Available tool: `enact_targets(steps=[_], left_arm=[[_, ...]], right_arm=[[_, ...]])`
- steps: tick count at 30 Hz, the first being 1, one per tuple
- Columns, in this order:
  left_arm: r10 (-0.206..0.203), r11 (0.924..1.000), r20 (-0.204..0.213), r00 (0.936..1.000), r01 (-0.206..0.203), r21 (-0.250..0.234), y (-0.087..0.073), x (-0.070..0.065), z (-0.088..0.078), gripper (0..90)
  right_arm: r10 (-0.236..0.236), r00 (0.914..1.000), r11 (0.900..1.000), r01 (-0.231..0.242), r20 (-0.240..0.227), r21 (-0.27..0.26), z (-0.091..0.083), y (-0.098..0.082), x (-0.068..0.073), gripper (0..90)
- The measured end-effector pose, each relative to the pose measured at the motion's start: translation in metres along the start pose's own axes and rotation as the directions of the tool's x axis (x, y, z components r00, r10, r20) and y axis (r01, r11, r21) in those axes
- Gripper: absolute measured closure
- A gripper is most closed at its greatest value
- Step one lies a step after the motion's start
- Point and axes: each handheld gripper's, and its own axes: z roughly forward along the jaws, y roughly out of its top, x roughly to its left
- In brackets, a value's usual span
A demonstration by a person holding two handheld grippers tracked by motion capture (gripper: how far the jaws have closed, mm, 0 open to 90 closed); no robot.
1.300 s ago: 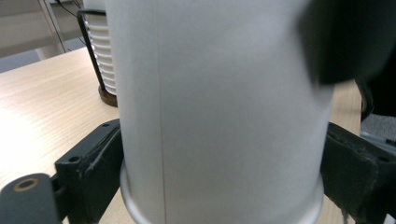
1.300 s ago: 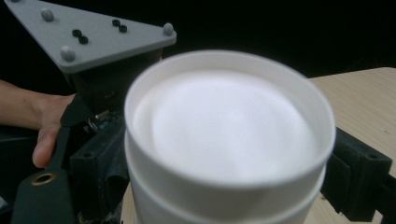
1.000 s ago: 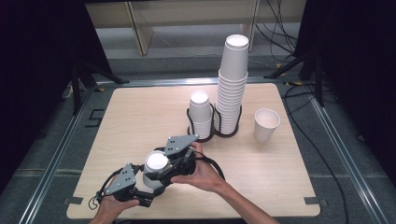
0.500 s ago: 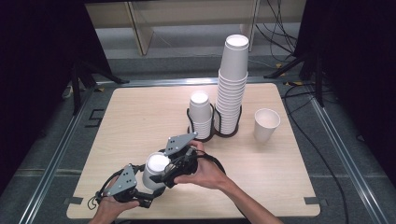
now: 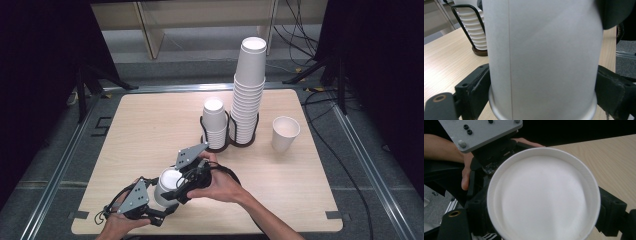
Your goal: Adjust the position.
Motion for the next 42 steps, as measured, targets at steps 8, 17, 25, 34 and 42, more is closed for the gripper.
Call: enact_targets(steps=[8,17,25,34,42], left_arm=[[-0.041,0.9972,0.018,0.999,0.042,-0.062,-0.002,0.004,-0.001,5.1],[-0.1,0.9849,0.009,0.995,0.1,-0.141,-0.003,0.011,-0.004,5.2],[-0.143,0.9759,0.018,0.9895,0.144,-0.164,-0.003,0.012,-0.004,14.5],[-0.187,0.9663,-0.002,0.9823,0.184,-0.18,-0.001,0.012,-0.005,11.2],[-0.198,0.9573,-0.031,0.9797,0.186,-0.221,0.001,0.013,-0.002,0.0]], right_arm=[[-0.002,1.0,0.999,0.002,-0.007,-0.044,-0.003,0.002,-0.001,21.4],[-0.002,0.9998,0.993,0.005,0.021,-0.122,-0.014,0.003,-0.01,21.6],[0.026,0.9982,0.985,-0.016,0.055,-0.175,-0.024,0.003,-0.016,21.7],[0.045,0.9984,0.972,-0.036,0.034,-0.231,-0.025,0.004,-0.015,21.8],[0.053,0.9985,0.965,-0.047,0.015,-0.257,-0.021,0.004,-0.013,21.9]])
